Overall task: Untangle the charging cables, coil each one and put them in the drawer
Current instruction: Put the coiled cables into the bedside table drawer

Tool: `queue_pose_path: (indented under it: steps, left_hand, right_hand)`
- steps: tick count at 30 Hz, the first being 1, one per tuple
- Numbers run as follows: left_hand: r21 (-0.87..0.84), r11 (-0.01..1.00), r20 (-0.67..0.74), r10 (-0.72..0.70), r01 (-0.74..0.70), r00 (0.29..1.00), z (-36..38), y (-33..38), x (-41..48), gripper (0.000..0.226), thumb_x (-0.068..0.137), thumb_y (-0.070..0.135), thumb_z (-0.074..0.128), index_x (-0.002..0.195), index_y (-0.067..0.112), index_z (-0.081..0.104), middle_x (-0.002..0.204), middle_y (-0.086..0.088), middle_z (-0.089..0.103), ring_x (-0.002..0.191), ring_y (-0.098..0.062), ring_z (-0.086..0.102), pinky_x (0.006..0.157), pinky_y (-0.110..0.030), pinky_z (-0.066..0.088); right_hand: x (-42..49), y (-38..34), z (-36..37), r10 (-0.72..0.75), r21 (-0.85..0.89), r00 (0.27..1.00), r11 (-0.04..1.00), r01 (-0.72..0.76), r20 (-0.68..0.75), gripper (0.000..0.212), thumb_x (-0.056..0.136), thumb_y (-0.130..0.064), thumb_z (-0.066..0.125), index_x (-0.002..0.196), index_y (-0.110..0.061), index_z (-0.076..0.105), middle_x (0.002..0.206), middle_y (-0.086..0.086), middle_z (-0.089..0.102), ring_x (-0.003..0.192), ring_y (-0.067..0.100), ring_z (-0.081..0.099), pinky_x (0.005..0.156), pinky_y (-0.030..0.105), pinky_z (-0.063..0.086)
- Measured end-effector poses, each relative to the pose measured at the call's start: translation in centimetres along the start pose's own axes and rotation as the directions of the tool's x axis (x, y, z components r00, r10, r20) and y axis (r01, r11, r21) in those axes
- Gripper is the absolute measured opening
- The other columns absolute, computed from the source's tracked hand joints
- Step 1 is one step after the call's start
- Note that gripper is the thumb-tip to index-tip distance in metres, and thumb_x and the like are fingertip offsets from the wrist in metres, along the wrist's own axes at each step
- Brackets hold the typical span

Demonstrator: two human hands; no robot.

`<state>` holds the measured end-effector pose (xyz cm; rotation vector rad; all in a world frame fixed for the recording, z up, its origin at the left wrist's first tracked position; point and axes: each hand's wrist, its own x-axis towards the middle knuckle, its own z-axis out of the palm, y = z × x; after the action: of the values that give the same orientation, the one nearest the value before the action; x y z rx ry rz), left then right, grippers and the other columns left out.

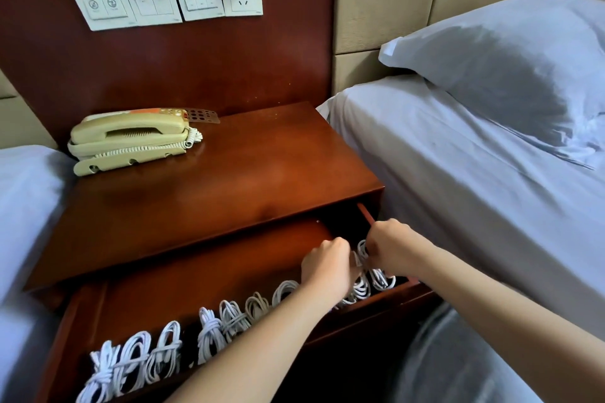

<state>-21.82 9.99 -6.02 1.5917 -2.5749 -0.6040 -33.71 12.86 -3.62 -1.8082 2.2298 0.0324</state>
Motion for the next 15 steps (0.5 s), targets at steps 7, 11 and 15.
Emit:
queue_pose_path:
  steps: [7, 11, 15]
  left_hand:
    - [-0.136, 0.988, 0.034, 0.074, -0.069, 0.997, -0.5, -1.0, -1.3, 0.013, 0.090, 0.026, 0.056, 0.101, 0.023, 0.062, 0.101, -0.005, 0.065, 0.089, -0.028, 0.063, 0.072, -0.036, 0.053]
    - [-0.284, 0.946, 0.043, 0.174, -0.156, 0.984, -2.9, -3.3, -4.3, 0.019, 0.095, 0.029, 0.050, 0.109, 0.019, 0.059, 0.092, 0.001, 0.062, 0.073, -0.013, 0.058, 0.065, -0.029, 0.049]
    - [-0.098, 0.980, -0.048, 0.168, -0.172, 0.985, -4.3, -6.8, -8.9, 0.033, 0.100, 0.036, 0.034, 0.123, 0.021, 0.053, 0.126, 0.006, 0.055, 0.116, -0.013, 0.048, 0.103, -0.033, 0.035]
  right_hand:
    - [-1.2, -1.5, 0.5, 0.036, -0.233, 0.999, 0.972, -0.029, 0.026, 0.025, 0.092, -0.007, 0.046, 0.113, -0.009, 0.058, 0.120, 0.010, 0.060, 0.110, 0.033, 0.058, 0.074, 0.033, 0.041]
    - [-2.6, -2.6, -0.7, -0.023, -0.232, 0.997, 0.973, 0.005, -0.076, 0.023, 0.094, -0.012, 0.047, 0.113, -0.011, 0.059, 0.123, 0.007, 0.056, 0.109, 0.032, 0.058, 0.069, 0.034, 0.039]
    - [-4.9, -4.3, 0.6, -0.314, -0.107, 0.911, 0.949, 0.295, -0.268, 0.033, 0.098, -0.039, 0.042, 0.122, -0.020, 0.055, 0.123, 0.002, 0.053, 0.114, 0.026, 0.049, 0.085, 0.035, 0.043]
